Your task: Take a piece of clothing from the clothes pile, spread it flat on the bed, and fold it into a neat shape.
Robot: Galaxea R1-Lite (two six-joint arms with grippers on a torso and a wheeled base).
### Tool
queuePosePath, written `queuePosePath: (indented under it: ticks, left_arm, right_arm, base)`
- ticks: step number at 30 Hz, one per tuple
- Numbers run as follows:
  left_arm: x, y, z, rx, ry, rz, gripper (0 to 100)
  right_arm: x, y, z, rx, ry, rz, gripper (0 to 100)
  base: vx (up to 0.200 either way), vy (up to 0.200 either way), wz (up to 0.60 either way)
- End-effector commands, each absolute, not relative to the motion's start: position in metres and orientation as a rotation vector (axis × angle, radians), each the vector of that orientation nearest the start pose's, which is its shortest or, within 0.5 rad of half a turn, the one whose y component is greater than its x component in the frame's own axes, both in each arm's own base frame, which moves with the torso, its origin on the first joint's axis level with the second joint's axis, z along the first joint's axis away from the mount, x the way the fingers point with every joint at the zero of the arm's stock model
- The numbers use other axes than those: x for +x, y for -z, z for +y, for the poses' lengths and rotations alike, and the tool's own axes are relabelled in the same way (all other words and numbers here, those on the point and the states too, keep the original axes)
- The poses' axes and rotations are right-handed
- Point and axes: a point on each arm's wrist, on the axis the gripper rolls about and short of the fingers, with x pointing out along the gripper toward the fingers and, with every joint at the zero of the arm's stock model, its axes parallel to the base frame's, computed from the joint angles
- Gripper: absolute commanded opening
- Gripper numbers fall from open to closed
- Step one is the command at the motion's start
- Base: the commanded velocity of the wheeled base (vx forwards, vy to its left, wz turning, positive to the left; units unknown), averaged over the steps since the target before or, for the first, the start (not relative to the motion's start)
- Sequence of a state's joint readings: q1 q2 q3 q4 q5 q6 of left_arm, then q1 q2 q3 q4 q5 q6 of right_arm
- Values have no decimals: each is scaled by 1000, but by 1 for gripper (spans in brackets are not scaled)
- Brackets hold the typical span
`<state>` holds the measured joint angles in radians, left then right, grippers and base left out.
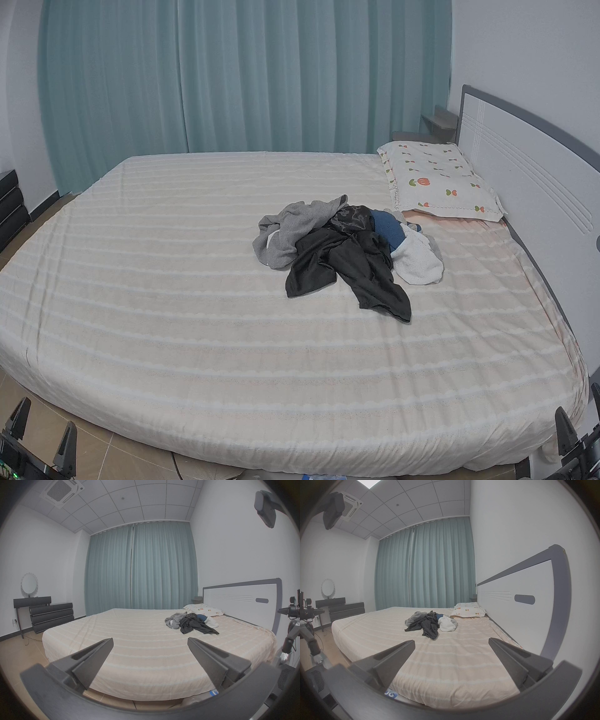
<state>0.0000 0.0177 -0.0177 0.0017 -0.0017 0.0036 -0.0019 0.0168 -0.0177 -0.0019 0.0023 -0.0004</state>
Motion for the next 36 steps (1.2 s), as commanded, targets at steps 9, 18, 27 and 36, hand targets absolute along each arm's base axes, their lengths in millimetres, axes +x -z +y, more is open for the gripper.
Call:
queuePosePath:
  ticks: [9, 18, 27, 36]
  left_arm:
    - [-23, -76, 0, 3, 2, 0, 100]
    - [-23, -76, 0, 5, 2, 0, 100]
    - [-23, -76, 0, 3, 2, 0, 100]
    - [-23, -76, 0, 5, 2, 0, 100]
  right_arm:
    - [-23, -76, 0, -12, -17, 0, 100]
    - [-5, -158, 1, 100, -104, 50, 100]
    - [115, -168, 17, 150, -194, 435, 100]
    - [244, -129, 42, 264, -187, 541, 100]
  base:
    - [0, 0, 0]
    - [0, 0, 0]
    - [0, 0, 0]
    - [0, 0, 0]
